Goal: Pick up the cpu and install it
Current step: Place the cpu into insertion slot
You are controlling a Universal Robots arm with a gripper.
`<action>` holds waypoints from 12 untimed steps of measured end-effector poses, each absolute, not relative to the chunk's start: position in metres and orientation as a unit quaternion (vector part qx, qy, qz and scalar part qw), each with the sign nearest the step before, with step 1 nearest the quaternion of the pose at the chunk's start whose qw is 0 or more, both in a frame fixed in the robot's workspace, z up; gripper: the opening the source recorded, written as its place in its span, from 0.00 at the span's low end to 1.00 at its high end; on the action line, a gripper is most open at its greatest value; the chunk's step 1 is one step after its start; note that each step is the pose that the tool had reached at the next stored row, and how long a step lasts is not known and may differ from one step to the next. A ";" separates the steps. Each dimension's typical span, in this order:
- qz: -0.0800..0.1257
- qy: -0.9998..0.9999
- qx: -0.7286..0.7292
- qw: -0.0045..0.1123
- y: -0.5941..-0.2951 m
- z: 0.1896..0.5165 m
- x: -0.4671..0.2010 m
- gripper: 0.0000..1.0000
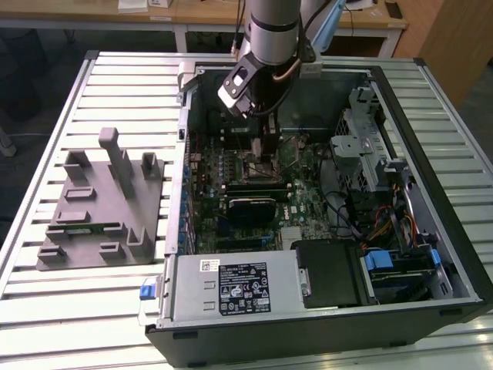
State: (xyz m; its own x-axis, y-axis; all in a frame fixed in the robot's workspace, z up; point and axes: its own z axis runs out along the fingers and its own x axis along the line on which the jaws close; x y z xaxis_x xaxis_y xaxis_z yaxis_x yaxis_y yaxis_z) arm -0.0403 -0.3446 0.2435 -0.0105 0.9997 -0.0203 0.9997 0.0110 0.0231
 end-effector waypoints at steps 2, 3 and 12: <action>0.001 0.716 0.698 0.015 -0.345 0.241 -0.040 0.55; 0.001 0.720 0.694 0.015 -0.345 0.240 -0.040 0.55; 0.001 0.732 0.682 0.016 -0.345 0.237 -0.040 0.55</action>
State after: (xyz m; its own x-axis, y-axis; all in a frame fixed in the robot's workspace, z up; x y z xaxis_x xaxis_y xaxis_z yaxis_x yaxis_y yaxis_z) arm -0.0403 -0.3445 0.2369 -0.0706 0.9972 -0.0229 0.9972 0.0711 0.0231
